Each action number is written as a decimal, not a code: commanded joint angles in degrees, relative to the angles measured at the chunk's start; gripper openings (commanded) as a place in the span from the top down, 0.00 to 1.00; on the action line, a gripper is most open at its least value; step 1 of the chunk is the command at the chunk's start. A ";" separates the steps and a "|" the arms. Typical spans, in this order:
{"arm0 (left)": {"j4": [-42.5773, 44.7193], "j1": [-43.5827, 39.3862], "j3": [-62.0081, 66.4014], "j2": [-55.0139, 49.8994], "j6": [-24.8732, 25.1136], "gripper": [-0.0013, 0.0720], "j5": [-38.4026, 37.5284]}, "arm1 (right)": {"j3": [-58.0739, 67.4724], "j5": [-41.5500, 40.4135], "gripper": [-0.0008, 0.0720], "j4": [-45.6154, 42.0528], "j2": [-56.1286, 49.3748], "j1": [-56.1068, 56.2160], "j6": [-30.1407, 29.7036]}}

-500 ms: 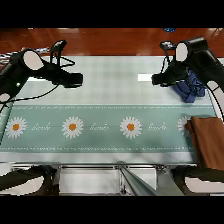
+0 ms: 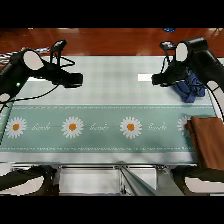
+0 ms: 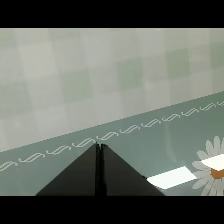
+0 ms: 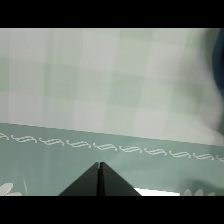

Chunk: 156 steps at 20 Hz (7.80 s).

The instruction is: Fold the shirts.

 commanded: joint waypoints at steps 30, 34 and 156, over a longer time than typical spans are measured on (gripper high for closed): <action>-2.75 12.98 -14.14 7.34 2.69 0.29 2.64 | 0.44 -22.03 0.95 4.70 -18.14 -28.89 1.97; -2.93 16.35 -5.22 8.24 3.91 0.29 -10.05 | 7.15 -18.67 0.95 9.68 -10.54 -28.89 -4.90; -25.99 16.92 5.49 -6.97 21.05 0.96 -3.15 | 0.22 -10.91 0.95 14.93 15.17 -15.67 -7.82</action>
